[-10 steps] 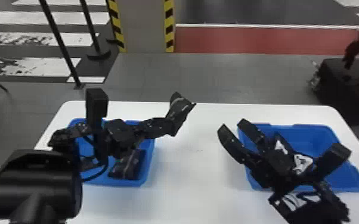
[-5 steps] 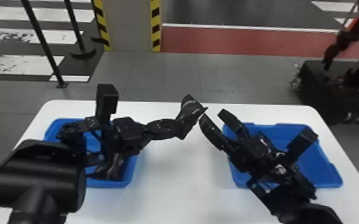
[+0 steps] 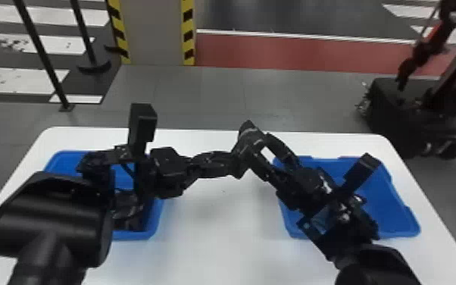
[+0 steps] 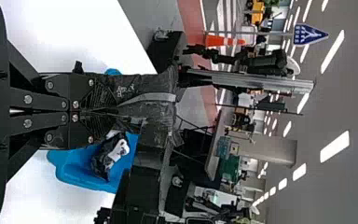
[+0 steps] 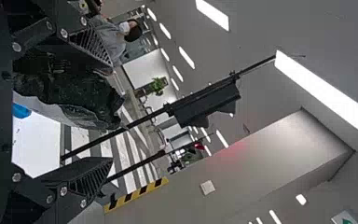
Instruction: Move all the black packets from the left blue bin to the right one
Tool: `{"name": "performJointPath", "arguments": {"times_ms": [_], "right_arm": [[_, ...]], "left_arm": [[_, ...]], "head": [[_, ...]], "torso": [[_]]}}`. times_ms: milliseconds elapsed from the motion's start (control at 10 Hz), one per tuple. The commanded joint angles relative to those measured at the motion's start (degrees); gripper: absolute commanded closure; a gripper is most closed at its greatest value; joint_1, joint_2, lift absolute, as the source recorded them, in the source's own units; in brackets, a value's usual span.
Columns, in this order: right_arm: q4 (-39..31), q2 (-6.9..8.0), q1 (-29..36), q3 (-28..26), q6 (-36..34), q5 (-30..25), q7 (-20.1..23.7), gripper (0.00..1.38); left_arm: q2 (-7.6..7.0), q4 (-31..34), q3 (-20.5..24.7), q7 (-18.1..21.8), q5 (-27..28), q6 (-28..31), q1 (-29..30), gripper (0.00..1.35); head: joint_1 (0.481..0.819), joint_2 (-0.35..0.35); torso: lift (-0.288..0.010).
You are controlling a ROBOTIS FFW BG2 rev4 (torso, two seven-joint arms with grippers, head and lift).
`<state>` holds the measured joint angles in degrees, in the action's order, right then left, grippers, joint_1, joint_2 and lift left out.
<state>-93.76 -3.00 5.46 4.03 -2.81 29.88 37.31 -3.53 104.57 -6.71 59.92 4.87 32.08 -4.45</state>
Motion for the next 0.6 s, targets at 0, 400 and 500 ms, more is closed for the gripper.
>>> {"name": "performJointPath", "arguments": {"times_ms": [0,400,500], "right_arm": [[0.46,-0.08,-0.68,0.02,0.0,-0.44,0.21,0.87],[0.18,0.01,0.02,0.02,0.14,-0.35,0.21,1.28],[0.18,0.09,0.3,0.02,0.14,0.0,0.3,1.28]], "left_arm": [[0.1,-0.58,-0.58,-0.07,-0.13,0.26,-0.33,1.21],[0.1,-1.0,-0.14,-0.16,-0.57,0.54,-0.05,1.2],[0.19,-1.14,0.3,-0.6,-1.09,0.4,0.37,0.93]], "head": [[0.695,-0.072],[0.695,-0.076],[0.695,-0.076]], "torso": [[-0.11],[-0.11],[-0.11]]}}
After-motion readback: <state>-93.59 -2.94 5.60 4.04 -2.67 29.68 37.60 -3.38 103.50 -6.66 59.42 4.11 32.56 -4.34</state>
